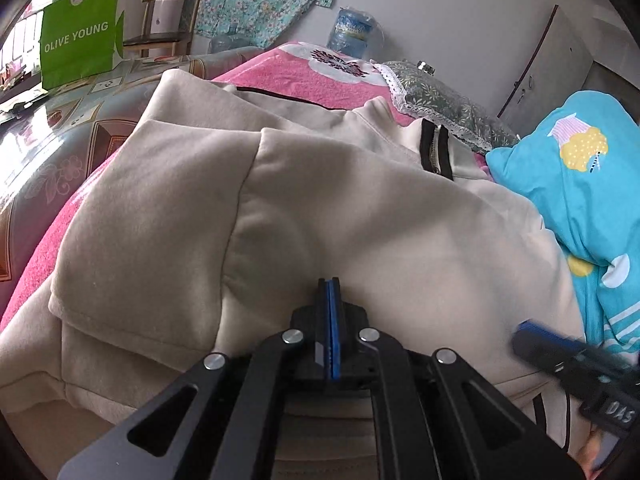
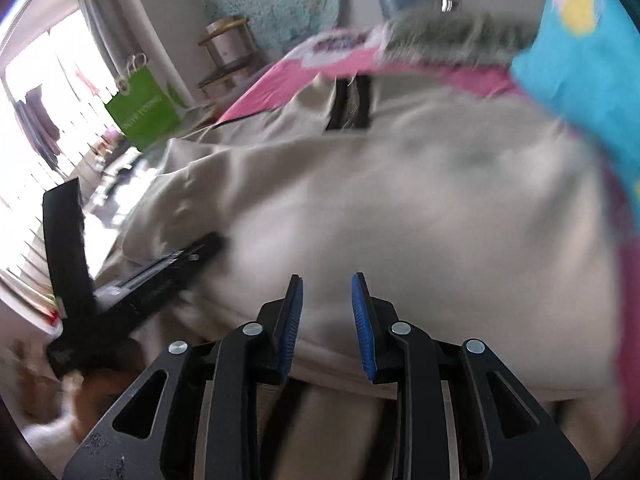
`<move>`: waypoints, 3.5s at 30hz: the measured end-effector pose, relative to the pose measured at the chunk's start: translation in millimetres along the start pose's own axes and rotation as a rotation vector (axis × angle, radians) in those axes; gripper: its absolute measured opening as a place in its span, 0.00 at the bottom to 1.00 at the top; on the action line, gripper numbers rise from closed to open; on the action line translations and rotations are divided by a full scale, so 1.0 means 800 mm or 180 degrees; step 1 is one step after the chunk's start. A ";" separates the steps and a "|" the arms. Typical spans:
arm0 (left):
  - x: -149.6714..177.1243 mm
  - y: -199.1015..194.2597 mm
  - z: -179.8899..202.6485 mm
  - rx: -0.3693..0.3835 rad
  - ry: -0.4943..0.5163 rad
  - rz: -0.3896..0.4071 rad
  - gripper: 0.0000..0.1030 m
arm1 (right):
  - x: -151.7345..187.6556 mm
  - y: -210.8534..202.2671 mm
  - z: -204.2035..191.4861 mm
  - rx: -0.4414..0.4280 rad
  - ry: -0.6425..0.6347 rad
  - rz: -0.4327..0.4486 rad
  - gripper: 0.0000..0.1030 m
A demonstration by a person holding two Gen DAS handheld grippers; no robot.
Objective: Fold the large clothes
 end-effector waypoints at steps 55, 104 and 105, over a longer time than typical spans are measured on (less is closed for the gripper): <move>0.036 -0.115 -0.003 -0.0061 0.1133 -0.0440 0.44 | 0.026 -0.016 -0.003 0.0868 -0.0351 0.0122 0.43; -0.253 0.052 0.072 0.0022 0.0880 -0.0329 0.63 | -0.170 -0.078 -0.024 -0.0066 -0.0038 0.0518 0.65; -0.264 0.061 0.074 0.0106 0.0807 -0.0355 0.63 | -0.192 -0.062 -0.016 0.0103 0.0008 0.0406 0.65</move>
Point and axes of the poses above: each gripper's, at about its wrist camera, not at the fingertips, and y roughly the way its jaws point, z to its right, x to its underside, the point moved 3 cm from there along y, roughly the way its jaws point, and after that the axes turned 7 degrees about -z, right-handed, at the moved point
